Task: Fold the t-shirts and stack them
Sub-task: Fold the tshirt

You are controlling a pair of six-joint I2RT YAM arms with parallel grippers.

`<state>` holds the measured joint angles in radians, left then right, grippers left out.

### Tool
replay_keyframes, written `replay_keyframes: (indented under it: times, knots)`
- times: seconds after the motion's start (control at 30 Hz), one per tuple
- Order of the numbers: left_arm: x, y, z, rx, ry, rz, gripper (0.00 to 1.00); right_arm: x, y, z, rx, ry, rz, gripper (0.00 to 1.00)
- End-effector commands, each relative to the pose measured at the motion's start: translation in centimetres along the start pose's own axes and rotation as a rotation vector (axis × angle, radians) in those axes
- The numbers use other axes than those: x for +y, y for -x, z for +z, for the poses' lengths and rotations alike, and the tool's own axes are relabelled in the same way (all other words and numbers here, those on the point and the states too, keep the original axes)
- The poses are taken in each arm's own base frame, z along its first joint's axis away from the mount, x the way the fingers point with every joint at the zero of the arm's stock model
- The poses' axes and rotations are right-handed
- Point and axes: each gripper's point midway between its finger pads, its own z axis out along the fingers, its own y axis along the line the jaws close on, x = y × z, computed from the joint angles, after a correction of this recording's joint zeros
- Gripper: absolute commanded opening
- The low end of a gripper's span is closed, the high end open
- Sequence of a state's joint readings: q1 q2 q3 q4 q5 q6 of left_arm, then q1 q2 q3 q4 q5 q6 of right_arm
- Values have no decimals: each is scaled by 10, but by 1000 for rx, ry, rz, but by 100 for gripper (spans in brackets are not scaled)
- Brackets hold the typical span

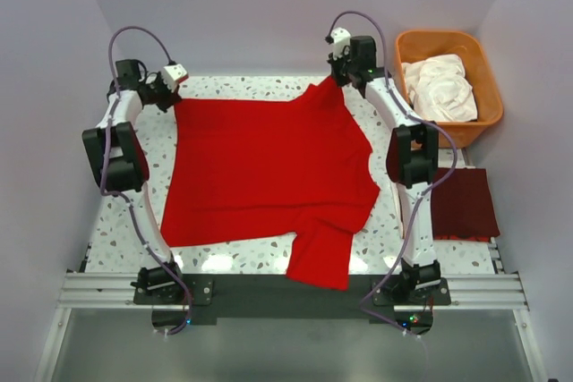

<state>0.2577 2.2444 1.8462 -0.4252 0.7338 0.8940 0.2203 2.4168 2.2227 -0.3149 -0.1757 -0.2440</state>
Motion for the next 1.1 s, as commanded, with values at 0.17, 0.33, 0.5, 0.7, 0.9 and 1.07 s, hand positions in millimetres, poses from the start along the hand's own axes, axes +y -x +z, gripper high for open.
replay_keyframes:
  times: [0.17,0.33,0.5,0.7,0.9,1.07]
  knots:
    - [2,32,-52,-82,30,140,0,4,47,-65,-88,20,-36,0]
    - [-19,28,-64,-75,3,195,0,13,36,-91,-58,36,-34,0]
    - [-40,19,-75,-49,-33,243,0,22,17,-108,-13,54,-28,0]
    - [-59,4,-89,-20,-71,263,0,32,-4,-130,37,86,-49,0]
    - [-81,-14,-96,23,-113,275,0,45,-28,-145,101,130,-71,0]
    - [-92,-26,-96,46,-135,261,0,53,-47,-156,159,160,-71,0]
